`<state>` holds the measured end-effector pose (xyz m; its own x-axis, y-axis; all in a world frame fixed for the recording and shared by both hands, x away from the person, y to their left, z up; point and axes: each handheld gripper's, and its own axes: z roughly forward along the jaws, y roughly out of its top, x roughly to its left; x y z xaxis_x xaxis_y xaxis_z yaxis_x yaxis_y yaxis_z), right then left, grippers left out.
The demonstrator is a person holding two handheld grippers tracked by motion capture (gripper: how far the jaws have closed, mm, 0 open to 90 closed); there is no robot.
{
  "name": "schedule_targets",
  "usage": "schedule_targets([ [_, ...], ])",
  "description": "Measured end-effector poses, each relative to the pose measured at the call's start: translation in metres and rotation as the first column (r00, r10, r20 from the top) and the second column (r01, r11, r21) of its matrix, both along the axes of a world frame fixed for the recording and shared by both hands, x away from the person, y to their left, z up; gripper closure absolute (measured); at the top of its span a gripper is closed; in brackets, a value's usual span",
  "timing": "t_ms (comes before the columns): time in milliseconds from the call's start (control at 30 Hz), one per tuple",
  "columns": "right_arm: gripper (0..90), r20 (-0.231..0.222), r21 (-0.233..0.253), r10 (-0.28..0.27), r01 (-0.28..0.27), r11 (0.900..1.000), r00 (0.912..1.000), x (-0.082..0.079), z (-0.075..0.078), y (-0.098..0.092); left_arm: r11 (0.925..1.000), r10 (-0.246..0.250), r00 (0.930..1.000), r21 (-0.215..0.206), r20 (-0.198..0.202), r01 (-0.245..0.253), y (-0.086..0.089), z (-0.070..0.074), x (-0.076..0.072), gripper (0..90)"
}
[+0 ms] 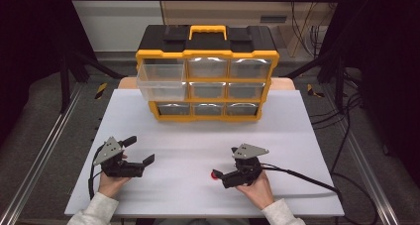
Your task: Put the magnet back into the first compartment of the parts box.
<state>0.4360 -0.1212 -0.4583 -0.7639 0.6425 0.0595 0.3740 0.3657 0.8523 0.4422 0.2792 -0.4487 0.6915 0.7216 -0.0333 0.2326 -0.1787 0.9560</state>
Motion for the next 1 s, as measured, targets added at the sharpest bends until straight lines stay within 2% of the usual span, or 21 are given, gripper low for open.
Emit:
schedule_targets([
  [67, 1.4, -0.001, -0.012, 0.007, -0.007, 1.000, 1.0000, 0.000, -0.001, 0.004, 1.0000, 0.001, 1.0000, 0.000, -0.002, -0.001, 0.000, 0.000, 0.000, 1.6],
  [167, 1.6, -0.014, 0.001, 0.013, -0.013, 1.000, 0.9998, 0.001, -0.003, 0.006, 1.0000, 0.001, 1.0000, 0.000, -0.004, -0.001, 0.000, 0.000, 0.001, 1.6],
  [633, 3.7, -0.051, -0.038, 0.026, -0.028, 0.999, 0.9984, 0.003, -0.014, 0.012, 1.0000, 0.003, 0.9999, 0.006, -0.010, -0.003, 0.000, -0.001, 0.001, 1.6],
  [767, 3.9, -0.059, -0.068, 0.032, -0.036, 0.997, 0.9978, 0.003, -0.017, 0.015, 1.0000, 0.003, 1.0000, 0.006, -0.008, -0.003, 0.000, -0.001, 0.001, 1.6],
  [800, 4.0, -0.051, -0.096, 0.034, -0.039, 0.995, 0.9981, 0.003, -0.017, 0.018, 1.0000, 0.004, 0.9999, 0.006, -0.010, -0.004, 0.000, -0.001, 0.001, 1.6],
  [933, 4.5, -0.055, -0.119, 0.044, -0.050, 0.992, 0.9975, 0.002, -0.018, 0.023, 1.0000, 0.004, 1.0000, 0.007, -0.008, -0.004, 0.000, -0.001, 0.001, 1.6],
  [1000, 5.7, -0.067, -0.113, 0.051, -0.058, 0.992, 0.9965, 0.002, -0.020, 0.024, 1.0000, 0.005, 1.0000, 0.007, -0.008, -0.005, 0.000, -0.001, 0.001, 1.6],
])
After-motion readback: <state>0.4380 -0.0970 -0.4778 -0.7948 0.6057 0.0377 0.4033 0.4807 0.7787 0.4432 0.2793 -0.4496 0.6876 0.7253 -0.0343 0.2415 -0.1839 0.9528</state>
